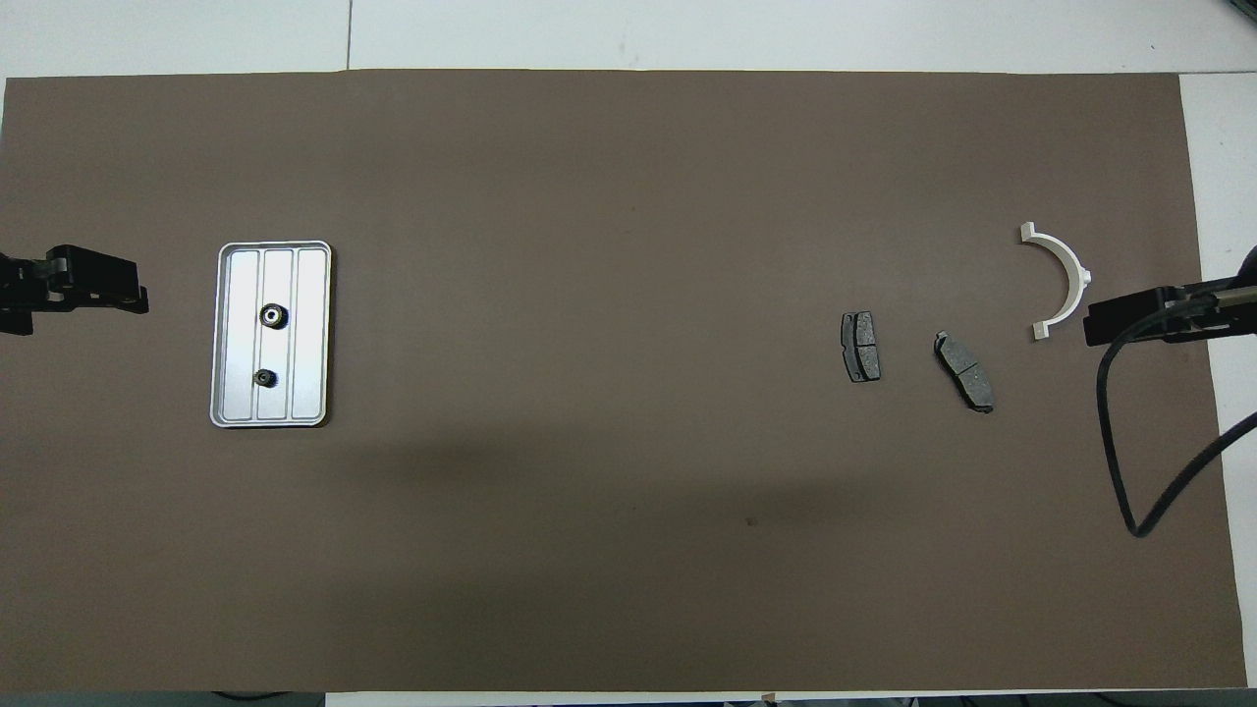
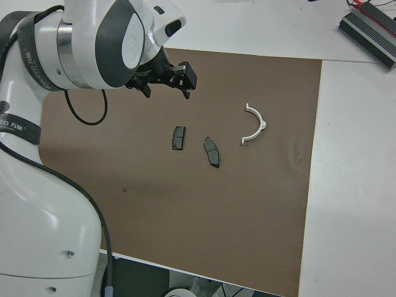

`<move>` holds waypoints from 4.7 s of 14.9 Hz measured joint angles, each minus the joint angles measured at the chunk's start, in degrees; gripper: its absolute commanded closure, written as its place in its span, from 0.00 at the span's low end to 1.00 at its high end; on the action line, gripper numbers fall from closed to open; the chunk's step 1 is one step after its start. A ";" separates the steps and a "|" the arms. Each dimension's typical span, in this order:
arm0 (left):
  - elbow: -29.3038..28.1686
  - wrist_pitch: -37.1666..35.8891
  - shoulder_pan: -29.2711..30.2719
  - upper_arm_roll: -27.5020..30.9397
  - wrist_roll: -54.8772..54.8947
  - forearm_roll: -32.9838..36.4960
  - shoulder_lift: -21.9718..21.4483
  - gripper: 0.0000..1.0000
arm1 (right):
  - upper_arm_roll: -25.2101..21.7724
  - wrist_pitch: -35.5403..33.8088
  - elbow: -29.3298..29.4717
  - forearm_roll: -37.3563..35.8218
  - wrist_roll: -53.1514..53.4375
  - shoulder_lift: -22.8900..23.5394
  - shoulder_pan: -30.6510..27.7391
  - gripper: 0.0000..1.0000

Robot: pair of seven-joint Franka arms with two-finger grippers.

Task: Place bearing gear from tray to pile

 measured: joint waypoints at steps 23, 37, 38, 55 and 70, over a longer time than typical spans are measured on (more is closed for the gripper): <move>-15.58 31.92 3.06 0.28 -1.10 0.38 17.77 0.11 | 0.02 0.00 0.00 0.00 0.00 0.00 0.02 0.00; -21.72 41.57 2.94 -0.20 -1.05 0.36 20.58 0.72 | 0.05 0.00 0.06 0.00 0.00 -0.36 0.06 0.00; -21.69 41.60 2.90 -0.36 -1.06 0.35 20.44 0.81 | 0.05 0.00 0.06 0.00 0.00 -0.38 0.06 0.00; -6.38 39.28 -28.45 -1.00 -47.57 -4.12 28.73 0.91 | -0.02 12.74 -7.15 2.53 5.68 0.91 1.85 0.00; -8.68 38.33 -30.28 -0.01 -49.50 -3.94 28.04 0.00 | 0.08 34.26 -11.46 2.54 23.30 18.20 9.64 0.00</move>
